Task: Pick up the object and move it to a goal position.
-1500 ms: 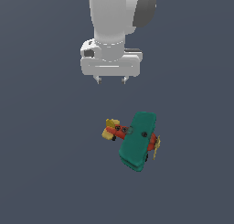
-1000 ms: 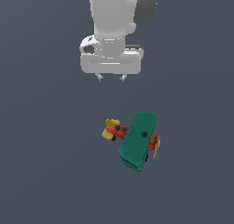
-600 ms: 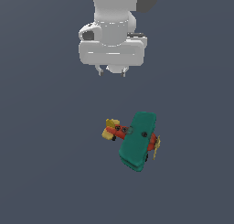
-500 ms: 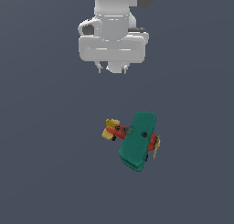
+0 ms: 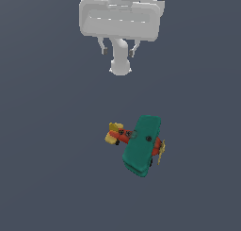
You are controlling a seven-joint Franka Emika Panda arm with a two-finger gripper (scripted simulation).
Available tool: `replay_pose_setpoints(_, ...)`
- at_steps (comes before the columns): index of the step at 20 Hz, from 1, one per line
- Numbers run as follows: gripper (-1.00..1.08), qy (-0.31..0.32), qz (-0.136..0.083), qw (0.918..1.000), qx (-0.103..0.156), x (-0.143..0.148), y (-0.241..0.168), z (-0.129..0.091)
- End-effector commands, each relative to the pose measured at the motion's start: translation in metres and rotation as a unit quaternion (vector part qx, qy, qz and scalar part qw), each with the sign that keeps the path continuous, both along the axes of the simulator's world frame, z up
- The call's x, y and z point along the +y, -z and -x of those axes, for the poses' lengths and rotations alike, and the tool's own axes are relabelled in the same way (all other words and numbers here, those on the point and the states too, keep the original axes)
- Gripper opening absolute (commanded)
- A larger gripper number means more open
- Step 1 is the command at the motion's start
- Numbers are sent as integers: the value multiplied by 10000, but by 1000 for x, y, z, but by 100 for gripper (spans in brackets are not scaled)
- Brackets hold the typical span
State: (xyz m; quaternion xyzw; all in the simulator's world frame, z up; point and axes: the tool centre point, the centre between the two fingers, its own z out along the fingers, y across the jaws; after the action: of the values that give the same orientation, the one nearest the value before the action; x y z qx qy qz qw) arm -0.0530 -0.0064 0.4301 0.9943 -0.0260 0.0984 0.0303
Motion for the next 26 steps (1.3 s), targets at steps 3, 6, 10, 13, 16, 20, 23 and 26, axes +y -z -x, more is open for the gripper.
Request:
replay_pose_setpoints(3, 68, 31, 132, 9996, -257, 6, -31, 1)
replay_pose_setpoints(6, 68, 52, 231, 9988, -423, 10, -51, 3)
replay_pose_setpoints(10, 68, 81, 377, 9972, -637, 17, -77, 6)
replay_pose_setpoints(13, 68, 104, 496, 9956, -791, 23, -95, 9)
replay_pose_setpoints(16, 68, 126, 624, 9935, -940, 30, -113, 12)
replay_pose_setpoints(20, 68, 156, 805, 9902, -1128, 40, -134, 17)
replay_pose_setpoints(23, 68, 178, 949, 9873, -1261, 49, -148, 20)
replay_pose_setpoints(26, 68, 200, 1099, 9840, -1387, 58, -162, 24)
